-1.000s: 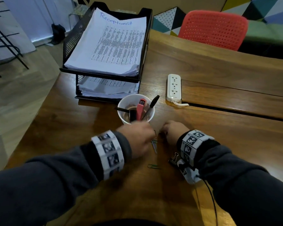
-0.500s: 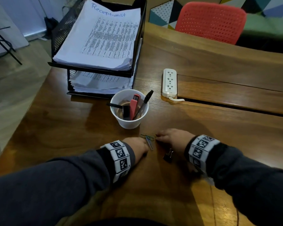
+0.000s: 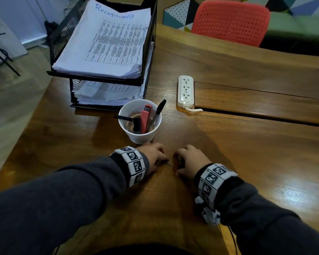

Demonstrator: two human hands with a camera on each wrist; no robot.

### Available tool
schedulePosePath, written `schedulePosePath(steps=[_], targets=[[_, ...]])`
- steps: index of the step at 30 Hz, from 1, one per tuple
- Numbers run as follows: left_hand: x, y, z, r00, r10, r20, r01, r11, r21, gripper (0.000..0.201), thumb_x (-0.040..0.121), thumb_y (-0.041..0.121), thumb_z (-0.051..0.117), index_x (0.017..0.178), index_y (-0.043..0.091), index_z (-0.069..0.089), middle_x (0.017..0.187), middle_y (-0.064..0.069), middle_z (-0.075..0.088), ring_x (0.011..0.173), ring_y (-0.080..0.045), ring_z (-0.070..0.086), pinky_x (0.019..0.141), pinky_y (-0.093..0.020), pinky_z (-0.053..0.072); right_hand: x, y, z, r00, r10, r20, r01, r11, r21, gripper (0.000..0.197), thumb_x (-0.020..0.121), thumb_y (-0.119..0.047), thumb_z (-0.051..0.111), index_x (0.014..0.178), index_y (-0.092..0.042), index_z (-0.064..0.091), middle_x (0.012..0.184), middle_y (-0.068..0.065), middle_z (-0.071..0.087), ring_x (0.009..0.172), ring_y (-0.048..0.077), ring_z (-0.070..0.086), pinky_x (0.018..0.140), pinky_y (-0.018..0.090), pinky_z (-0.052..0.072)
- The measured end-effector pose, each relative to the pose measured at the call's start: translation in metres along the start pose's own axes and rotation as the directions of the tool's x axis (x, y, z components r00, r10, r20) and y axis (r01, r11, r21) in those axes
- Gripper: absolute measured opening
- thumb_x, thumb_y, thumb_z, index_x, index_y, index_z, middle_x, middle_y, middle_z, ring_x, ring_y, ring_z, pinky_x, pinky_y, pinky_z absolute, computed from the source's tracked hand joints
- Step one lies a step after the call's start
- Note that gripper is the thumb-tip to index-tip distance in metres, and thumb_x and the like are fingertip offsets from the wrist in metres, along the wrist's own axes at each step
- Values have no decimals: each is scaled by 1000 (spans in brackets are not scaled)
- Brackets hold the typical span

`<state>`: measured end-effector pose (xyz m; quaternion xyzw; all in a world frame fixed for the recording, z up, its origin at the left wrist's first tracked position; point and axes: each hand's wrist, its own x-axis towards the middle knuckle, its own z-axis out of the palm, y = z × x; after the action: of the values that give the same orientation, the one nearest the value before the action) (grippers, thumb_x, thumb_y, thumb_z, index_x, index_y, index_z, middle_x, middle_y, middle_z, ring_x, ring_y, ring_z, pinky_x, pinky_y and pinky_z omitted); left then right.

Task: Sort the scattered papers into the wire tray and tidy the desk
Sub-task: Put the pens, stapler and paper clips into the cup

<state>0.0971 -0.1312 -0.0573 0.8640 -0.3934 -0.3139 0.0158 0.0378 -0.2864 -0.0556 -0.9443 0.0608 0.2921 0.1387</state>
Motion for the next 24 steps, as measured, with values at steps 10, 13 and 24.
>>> schedulePosePath(steps=[10, 13, 24], targets=[[9, 13, -4, 986, -82, 146, 63, 989, 134, 41, 88, 12, 54, 129, 17, 49, 135, -8, 41, 125, -27, 43, 103, -37, 40, 1, -18, 0, 997, -83, 1, 82, 992, -94, 35, 87, -28, 57, 122, -25, 53, 124, 3, 47, 118, 26, 42, 95, 36, 42], [7, 14, -6, 986, -89, 140, 61, 979, 192, 42, 88, 14, 53, 129, 14, 45, 131, -12, 43, 121, -31, 45, 97, -38, 41, 3, -25, 0, 994, -96, 52, 103, 982, -158, 33, 89, -27, 53, 120, -18, 51, 122, 5, 50, 117, 27, 43, 95, 36, 41], [-12, 2, -7, 983, -162, 83, 155, 984, 86, 35, 90, 22, 52, 123, 14, 47, 125, -10, 52, 115, -25, 51, 91, -33, 43, 9, -36, -21, 997, 11, 83, 3, 986, -164, 29, 91, -21, 53, 119, -14, 53, 120, 9, 57, 109, 24, 56, 88, 32, 47]])
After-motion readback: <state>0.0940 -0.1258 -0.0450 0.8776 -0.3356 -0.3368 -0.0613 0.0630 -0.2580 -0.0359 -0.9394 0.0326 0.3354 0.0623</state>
